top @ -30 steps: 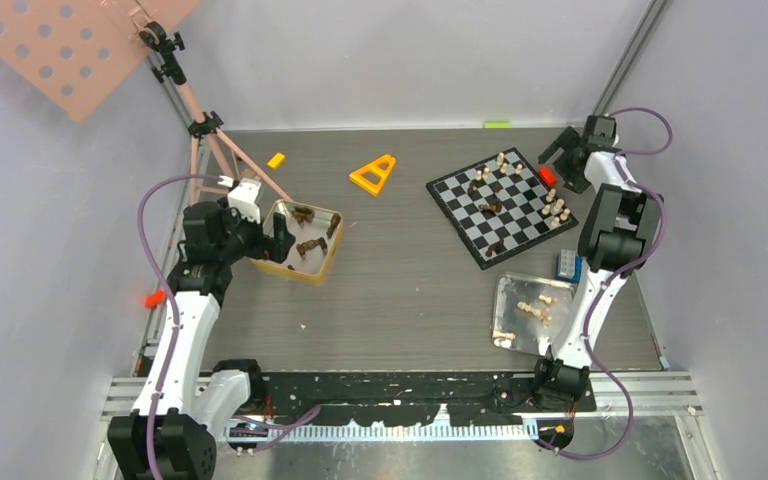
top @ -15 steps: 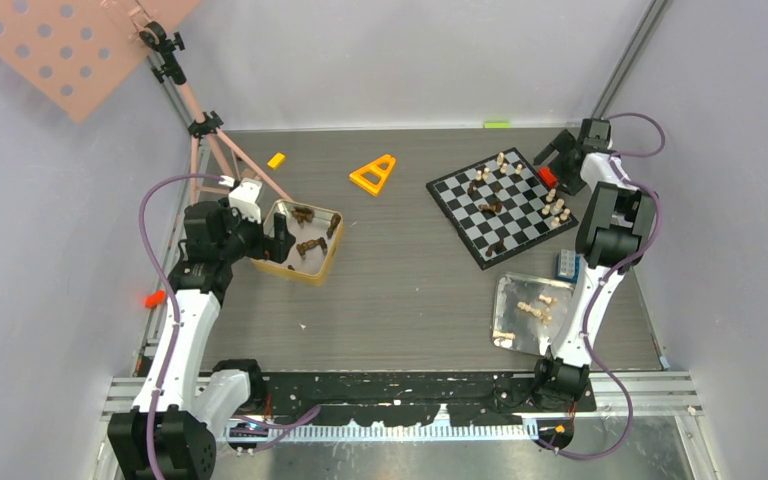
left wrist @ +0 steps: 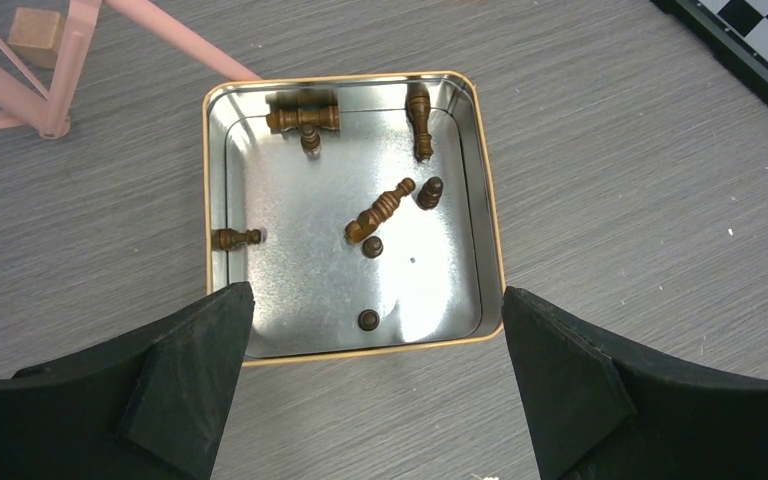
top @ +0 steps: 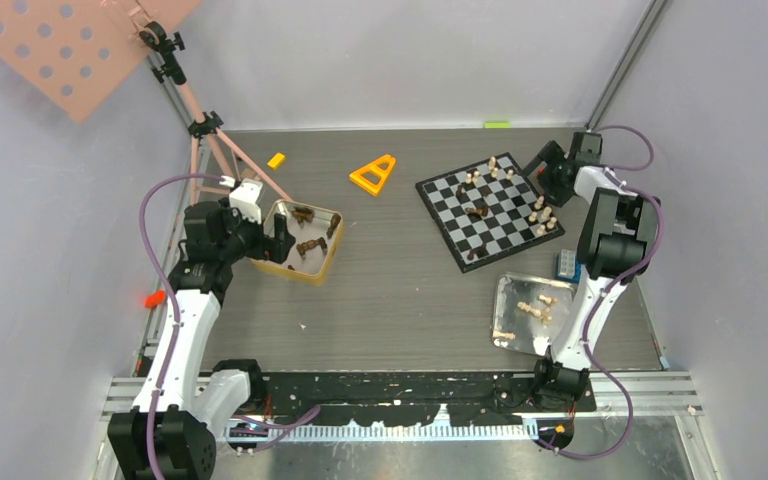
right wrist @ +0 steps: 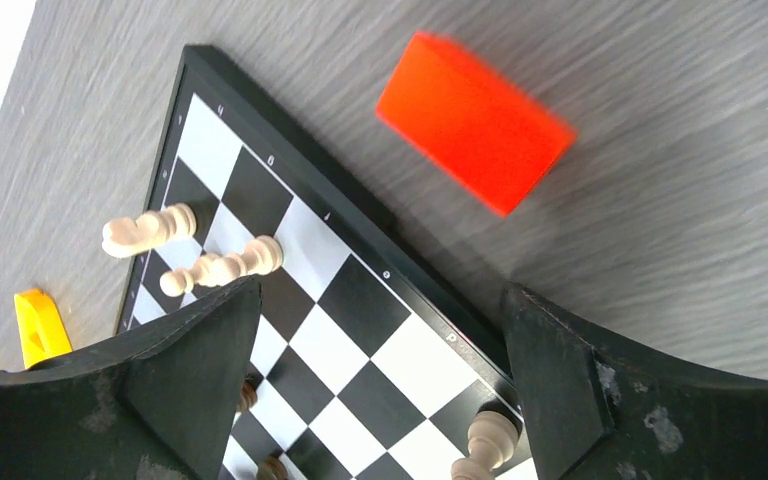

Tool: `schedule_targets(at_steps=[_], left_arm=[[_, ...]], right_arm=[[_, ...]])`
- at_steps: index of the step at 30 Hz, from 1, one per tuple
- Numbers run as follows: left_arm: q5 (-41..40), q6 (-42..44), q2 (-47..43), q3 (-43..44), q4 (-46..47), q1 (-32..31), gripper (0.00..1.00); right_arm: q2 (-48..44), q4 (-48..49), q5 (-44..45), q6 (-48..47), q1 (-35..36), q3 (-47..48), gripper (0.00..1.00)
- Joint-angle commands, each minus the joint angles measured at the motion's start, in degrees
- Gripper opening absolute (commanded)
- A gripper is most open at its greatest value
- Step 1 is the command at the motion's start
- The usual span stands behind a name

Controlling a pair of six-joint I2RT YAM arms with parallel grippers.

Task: Set up the chess pieces on the board
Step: Move the chessboard to the center of the board.

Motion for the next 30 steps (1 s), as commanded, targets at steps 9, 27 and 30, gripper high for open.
schedule_targets(at_steps=[9,27,30], left_arm=[[4.16,-3.27,1.32,-0.21,4.49,-0.81,0.98],[6.04,-24.59,34.46,18.76,15.55,-23.41,0.98],[5.95,-30.86,42.73,21.53,18.72,-24.92,0.99]], right_arm=[[-9.42,-0.61,-6.48,-2.71,9.97,-13.35,0.94],[-9.57,-4.81,-3.34,-8.39,11.25,-5.07,0.94],[-9.56,-5.02,-5.04,-9.21,11.17,-6.04,0.94]])
